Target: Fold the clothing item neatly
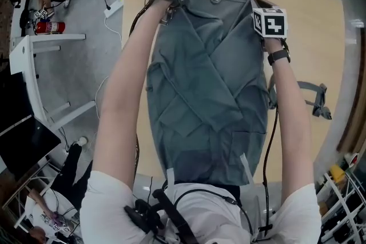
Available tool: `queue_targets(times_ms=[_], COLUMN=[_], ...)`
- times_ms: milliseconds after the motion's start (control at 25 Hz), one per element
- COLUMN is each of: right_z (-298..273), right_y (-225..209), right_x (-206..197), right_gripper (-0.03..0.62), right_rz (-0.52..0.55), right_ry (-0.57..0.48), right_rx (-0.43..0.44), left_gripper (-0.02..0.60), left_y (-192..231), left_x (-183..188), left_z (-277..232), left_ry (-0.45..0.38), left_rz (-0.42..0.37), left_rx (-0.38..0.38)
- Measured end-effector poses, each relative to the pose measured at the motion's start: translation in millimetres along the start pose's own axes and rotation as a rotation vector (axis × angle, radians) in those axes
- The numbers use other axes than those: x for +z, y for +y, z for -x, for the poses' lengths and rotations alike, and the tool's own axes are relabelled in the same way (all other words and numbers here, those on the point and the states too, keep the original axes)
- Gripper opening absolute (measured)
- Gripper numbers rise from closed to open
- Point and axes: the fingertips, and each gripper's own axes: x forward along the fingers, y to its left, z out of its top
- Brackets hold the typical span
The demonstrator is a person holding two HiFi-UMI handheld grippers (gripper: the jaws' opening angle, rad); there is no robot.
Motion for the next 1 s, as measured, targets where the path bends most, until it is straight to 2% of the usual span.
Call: queue_targets(times_ms=[80, 120, 240, 360, 440, 520, 640, 760, 880, 1000], right_z=[10, 21, 66, 117, 150, 180, 221, 258, 288, 315], right_y=[0, 1, 3, 3, 9, 22, 49, 85, 120, 151], right_x=[4, 10, 21, 12, -4, -22, -44, -61, -81, -118], right_gripper=[0.116, 0.121, 0.117, 0.103, 0.091, 0.078, 0.062, 0.052, 0.04, 0.031], right_rz=[-0.009, -0.022, -0.065, -0.112, -0.134, -0.136, -0.129, -0.119, -0.108, -0.15], right_ry=[-0.045, -0.082, -0.196, -0.278, -0.306, -0.316, -0.318, -0.323, -0.323, -0.294], right_rx=[-0.008, -0.006, 0.009, 0.013, 0.021, 0.03, 0.043, 0.069, 0.086, 0.108], left_gripper=[0.156, 0.158, 0.156, 0.149, 0.101, 0.057, 0.004, 0.002, 0.002, 0.002], left_y=[4, 8, 15, 5, -10, -30, -63, -103, -154, -208], left_x=[-4, -7, -15, -29, -45, -67, -102, -133, -156, -187], left_z=[10, 19, 59, 100, 129, 155, 186, 214, 242, 268], left_ry=[-0.033, -0.057, -0.157, -0.256, -0.297, -0.316, -0.297, -0.29, -0.328, -0.362], left_rz=[0.017, 0.017, 0.023, 0.036, 0.041, 0.035, -0.02, -0.045, -0.035, -0.014], left_rx=[0.016, 0.036, 0.09, 0.112, 0.123, 0.122, 0.12, 0.098, 0.044, -0.006])
